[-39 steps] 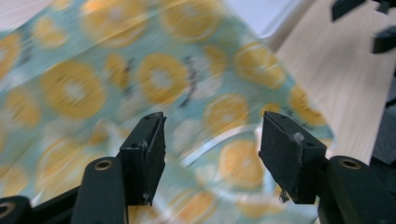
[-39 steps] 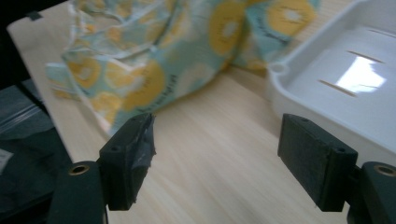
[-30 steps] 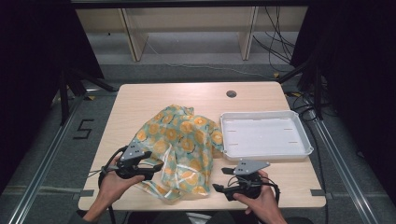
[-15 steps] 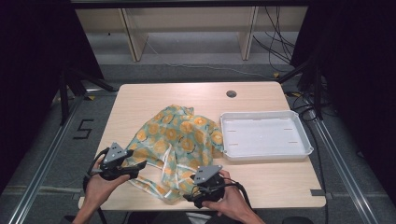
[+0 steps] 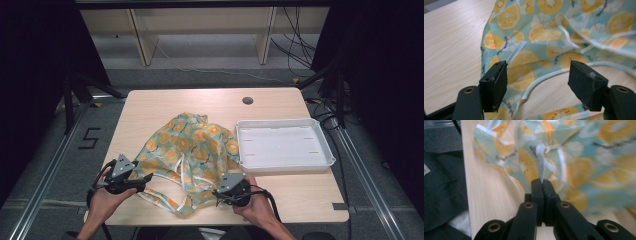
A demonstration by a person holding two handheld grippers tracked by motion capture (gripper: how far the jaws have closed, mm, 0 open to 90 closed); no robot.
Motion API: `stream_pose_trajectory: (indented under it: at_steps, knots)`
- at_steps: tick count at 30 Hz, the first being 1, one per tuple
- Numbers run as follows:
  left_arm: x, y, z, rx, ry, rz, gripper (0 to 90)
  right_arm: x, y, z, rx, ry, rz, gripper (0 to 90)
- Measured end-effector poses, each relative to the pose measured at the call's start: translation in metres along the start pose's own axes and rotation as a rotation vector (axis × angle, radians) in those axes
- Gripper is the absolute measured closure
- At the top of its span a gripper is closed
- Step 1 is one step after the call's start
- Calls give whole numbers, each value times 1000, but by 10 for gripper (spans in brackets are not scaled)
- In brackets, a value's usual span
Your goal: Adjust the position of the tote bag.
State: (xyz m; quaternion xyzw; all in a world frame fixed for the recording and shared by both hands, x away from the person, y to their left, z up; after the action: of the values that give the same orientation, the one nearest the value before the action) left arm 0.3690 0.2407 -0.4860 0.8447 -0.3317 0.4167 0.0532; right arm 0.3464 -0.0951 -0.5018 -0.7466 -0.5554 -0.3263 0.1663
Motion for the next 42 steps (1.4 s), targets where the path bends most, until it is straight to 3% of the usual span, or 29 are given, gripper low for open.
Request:
stream_pose_trajectory:
  at_steps: [1, 2, 3, 8, 11, 14, 16, 17, 20, 21, 22, 24, 25, 26, 27, 29, 31, 33, 35, 36, 38, 40, 42]
  knots:
    - [0, 2, 3, 9, 17, -22, 307, -3, 3, -6, -10, 10, 10, 900]
    - [-1, 2, 4, 8, -12, -4, 305, -6, 4, -12, -14, 6, 30, 900]
    - [-1, 3, 7, 15, -12, 7, 304, -8, 8, -17, -27, 20, 24, 900]
    - [0, 5, 21, 34, -72, 80, 299, -13, 28, -47, -91, 114, 103, 900]
    - [2, 7, 29, 33, -77, 105, 299, -15, 44, -60, -133, 172, 140, 900]
    - [7, 9, 36, 41, -76, 143, 303, -19, 59, -70, -151, 228, 214, 900]
    - [12, 10, 43, 28, -47, 167, 314, -22, 71, -75, -169, 257, 254, 900]
    - [14, 10, 45, 21, -49, 176, 324, -24, 76, -77, -156, 265, 286, 900]
    - [19, 12, 61, -20, -51, 199, 356, -26, 87, -78, -176, 294, 304, 900]
    - [19, 13, 66, -27, -72, 209, 376, -26, 89, -78, -181, 287, 333, 900]
    - [20, 13, 71, -38, -86, 227, 424, -27, 94, -77, -195, 290, 312, 900]
    - [21, 14, 75, -73, -68, 250, 653, -29, 100, -74, -200, 275, 320, 900]
    - [22, 14, 74, -75, -69, 233, 771, -30, 101, -72, -221, 264, 343, 900]
    - [22, 15, 73, -80, -64, 223, 853, -32, 106, -70, -234, 245, 329, 900]
    - [22, 16, 69, -95, -71, 226, 883, -34, 107, -69, -240, 229, 331, 900]
    - [22, 22, 60, -134, -59, 224, 894, -37, 112, -66, -277, 185, 320, 900]
    - [23, 31, 48, -184, -54, 228, 895, -40, 114, -66, -277, 155, 332, 896]
    - [28, 43, 32, -237, -9, 191, 896, -42, 117, -68, -321, 148, 322, 848]
    - [35, 48, 22, -256, 25, 169, 896, -42, 117, -70, -327, 134, 334, 749]
    - [40, 49, 19, -256, 48, 136, 896, -41, 117, -71, -339, 139, 342, 706]
    - [47, 45, 16, -263, 62, 113, 896, -36, 111, -75, -336, 140, 376, 589]
    - [52, 42, 17, -261, 74, 79, 896, -27, 106, -80, -318, 146, 367, 546]
    - [56, 38, 19, -254, 79, 83, 895, -13, 95, -88, -316, 192, 309, 508]
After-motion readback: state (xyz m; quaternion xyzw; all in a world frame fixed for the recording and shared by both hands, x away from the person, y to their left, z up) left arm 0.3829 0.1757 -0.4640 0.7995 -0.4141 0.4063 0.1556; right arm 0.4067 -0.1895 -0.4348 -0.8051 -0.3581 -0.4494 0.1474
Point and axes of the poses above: each handheld gripper's, and its own axes: z roughly forward along the jaws, x roughly out of its top, y roughly to its right, the point moved 3 cm from there along z, roughly forward along the jaws, and after that the axes turned 1 degree about -y, right-handed, at the moved point
